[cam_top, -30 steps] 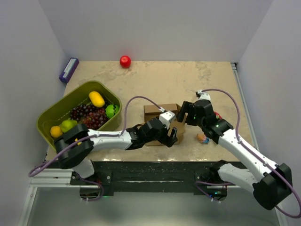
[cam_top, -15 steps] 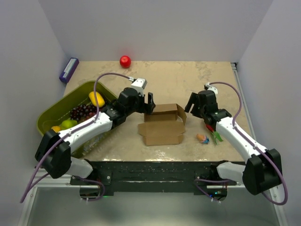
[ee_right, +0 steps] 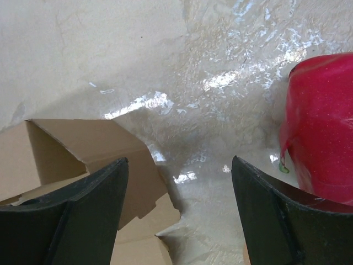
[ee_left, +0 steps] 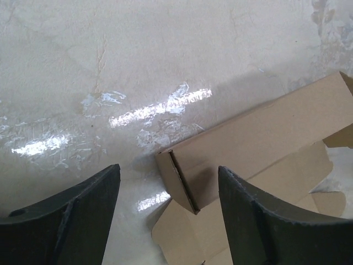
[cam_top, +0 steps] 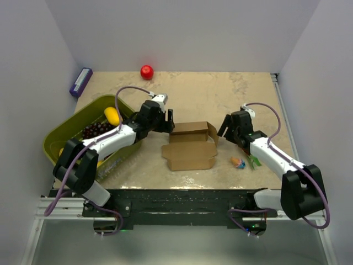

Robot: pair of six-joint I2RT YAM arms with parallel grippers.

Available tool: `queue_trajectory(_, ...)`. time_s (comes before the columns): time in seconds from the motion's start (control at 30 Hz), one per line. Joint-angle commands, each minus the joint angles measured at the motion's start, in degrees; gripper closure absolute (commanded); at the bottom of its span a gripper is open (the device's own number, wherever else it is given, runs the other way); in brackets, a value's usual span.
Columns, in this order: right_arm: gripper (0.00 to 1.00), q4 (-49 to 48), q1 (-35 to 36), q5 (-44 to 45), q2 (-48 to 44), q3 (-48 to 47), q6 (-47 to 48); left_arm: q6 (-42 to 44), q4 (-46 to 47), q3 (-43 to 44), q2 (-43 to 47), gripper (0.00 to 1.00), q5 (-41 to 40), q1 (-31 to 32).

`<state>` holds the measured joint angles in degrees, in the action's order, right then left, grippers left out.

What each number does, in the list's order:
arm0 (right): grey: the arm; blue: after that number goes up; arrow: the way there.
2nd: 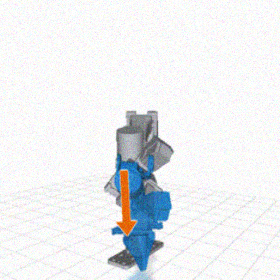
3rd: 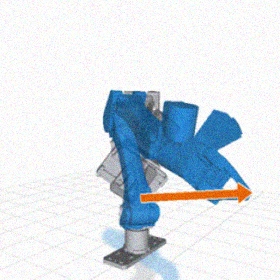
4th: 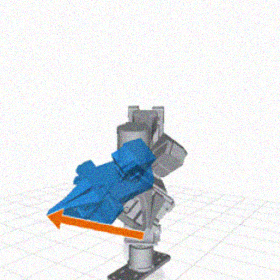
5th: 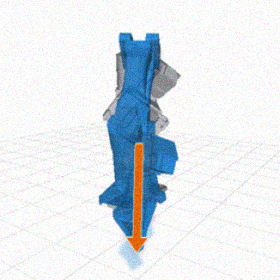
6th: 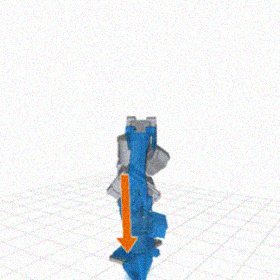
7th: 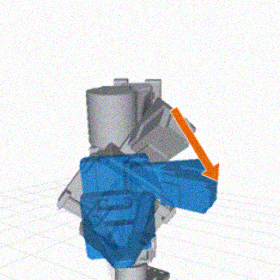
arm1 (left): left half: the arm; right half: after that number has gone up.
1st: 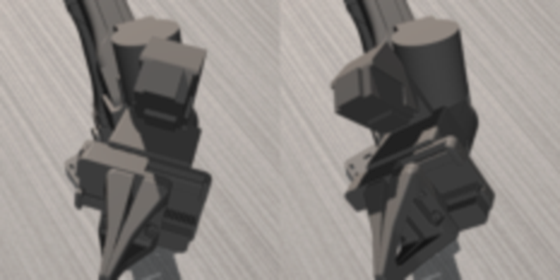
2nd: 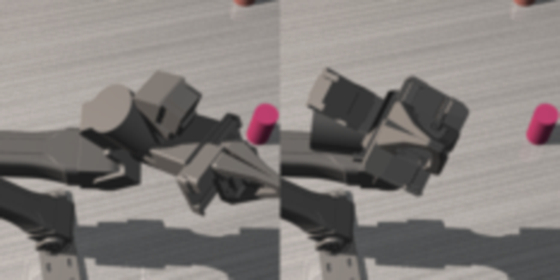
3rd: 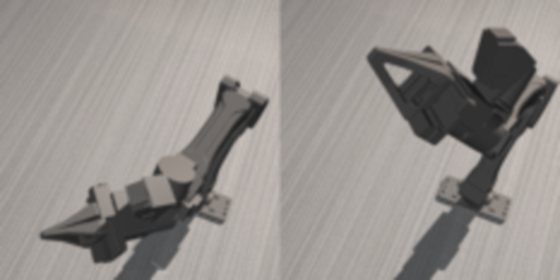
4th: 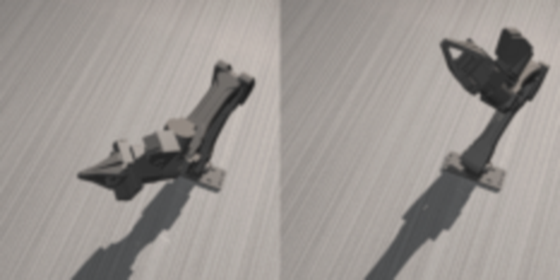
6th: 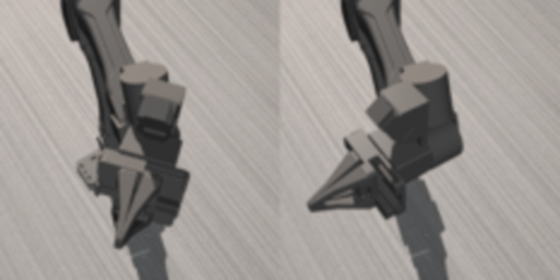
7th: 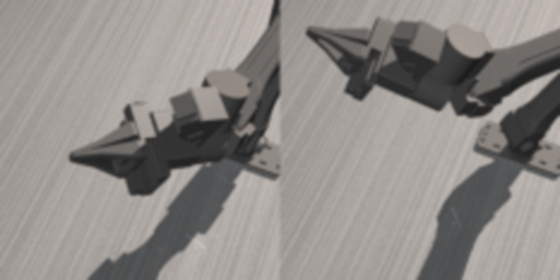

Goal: Fold the paper box

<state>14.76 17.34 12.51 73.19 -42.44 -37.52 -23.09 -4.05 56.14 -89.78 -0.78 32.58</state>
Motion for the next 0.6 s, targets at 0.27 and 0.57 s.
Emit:
queue_trajectory(0.27, 0.28, -10.8, -0.4, -8.4, -0.3, 4.6, 4.3, -1.2, 6.7, -1.7, -1.5, 0.41, 5.4, -0.5)
queue_trajectory(0.57, 0.33, -16.0, -0.2, -15.9, -1.2, 6.9, 8.2, -1.3, 7.7, -3.1, -1.7, 0.46, 6.7, -0.5)
